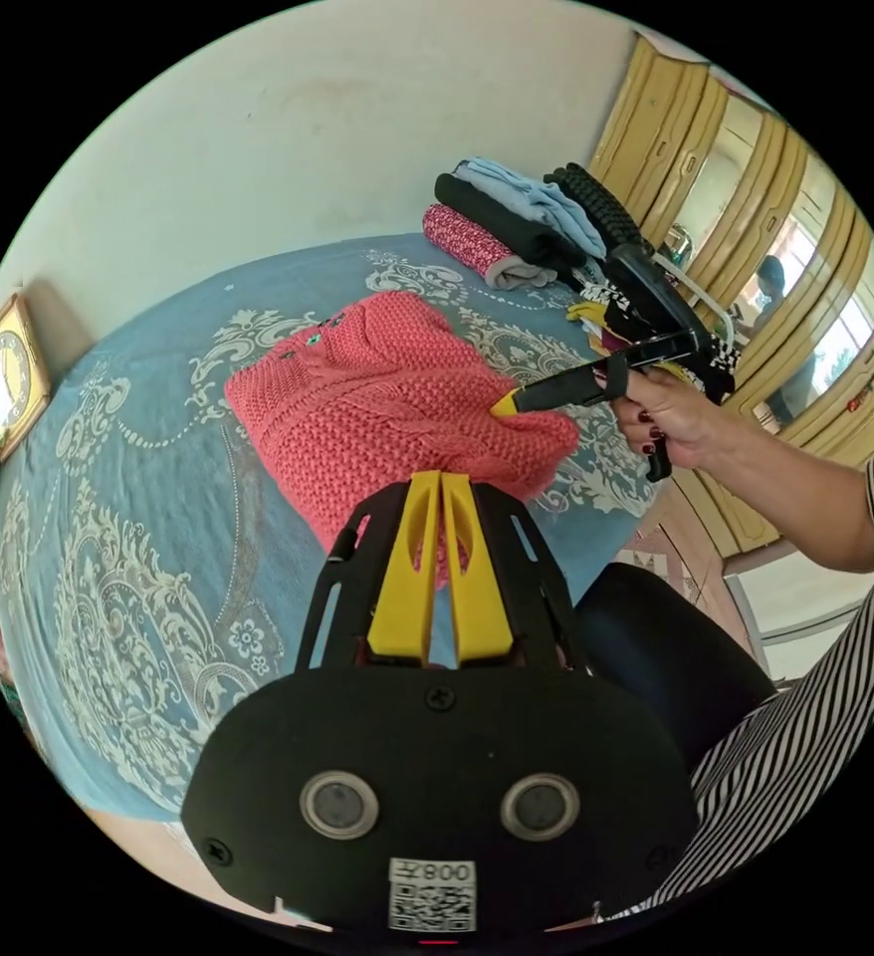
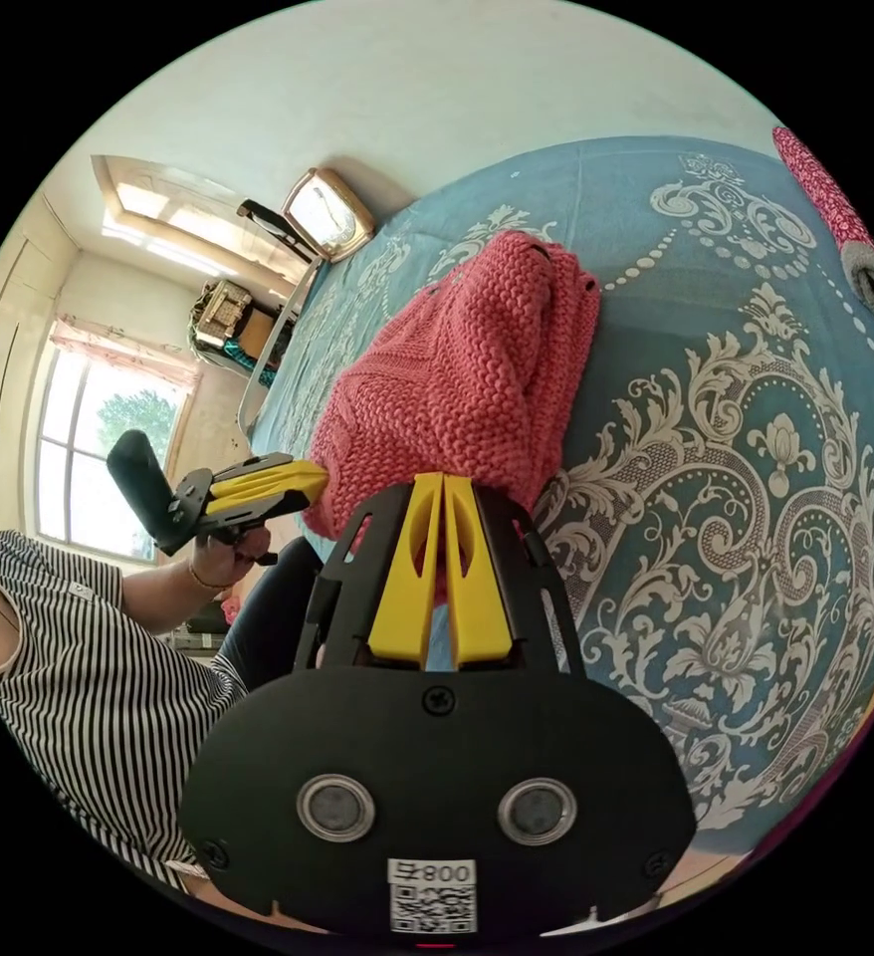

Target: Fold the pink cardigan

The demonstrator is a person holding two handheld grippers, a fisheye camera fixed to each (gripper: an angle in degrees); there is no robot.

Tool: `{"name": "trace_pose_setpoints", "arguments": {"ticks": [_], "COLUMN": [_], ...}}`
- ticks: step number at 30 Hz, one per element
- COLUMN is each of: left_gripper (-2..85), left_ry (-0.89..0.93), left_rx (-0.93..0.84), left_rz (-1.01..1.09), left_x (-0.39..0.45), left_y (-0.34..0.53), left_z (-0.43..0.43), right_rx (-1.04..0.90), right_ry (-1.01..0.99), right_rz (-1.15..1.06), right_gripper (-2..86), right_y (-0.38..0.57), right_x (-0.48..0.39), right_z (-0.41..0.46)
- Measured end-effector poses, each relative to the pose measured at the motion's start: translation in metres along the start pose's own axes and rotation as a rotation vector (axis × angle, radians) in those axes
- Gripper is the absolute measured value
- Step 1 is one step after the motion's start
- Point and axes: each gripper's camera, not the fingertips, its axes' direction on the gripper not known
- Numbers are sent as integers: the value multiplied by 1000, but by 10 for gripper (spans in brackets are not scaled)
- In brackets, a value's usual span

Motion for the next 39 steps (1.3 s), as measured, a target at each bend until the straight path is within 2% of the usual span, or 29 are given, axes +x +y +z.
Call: {"name": "trace_pose_setpoints", "arguments": {"ticks": [3, 8, 13, 17, 22, 24, 26, 27, 29, 31, 36, 39], "left_gripper": [2, 1, 1, 1, 1, 2, 2, 3, 5, 9, 50, 116], "left_ry": [49, 144, 149, 155, 170, 169, 153, 146, 106, 122, 298, 400], "left_rx": [-3, -1, 2, 0, 12, 7, -4, -7, -13, -21, 155, 149], "left_rz": [-50, -56, -40, -27, -32, -35, -8, -3, 6, -4, -220, -394], "left_x": [-9, -32, -41, -50, -66, -71, -75, -76, -82, -92, -156, -206], "left_y": [1, 2, 4, 4, 8, 8, 9, 9, 9, 8, 30, 56], "left_z": [-1, 8, 17, 27, 38, 41, 47, 48, 50, 46, 16, 24], "right_rx": [17, 117, 0, 40, 152, 108, -37, -53, 4, 22, 87, 161], "right_ry": [-17, 145, 307, 175, 139, 159, 282, 271, 115, 91, 106, 95], "right_rz": [-4, -104, -17, 72, -92, -129, -99, -81, 32, 46, 8, 60], "right_gripper": [0, 0, 1, 1, 1, 1, 2, 2, 3, 5, 28, 95], "right_y": [5, -25, -71, -61, -4, 19, 39, 42, 45, 48, 78, 104], "right_x": [-14, -51, -17, 1, -65, -83, -76, -69, -48, -46, -58, -55], "right_z": [-11, -26, 17, 11, -24, -14, 24, 30, 22, 11, -21, -38]}}
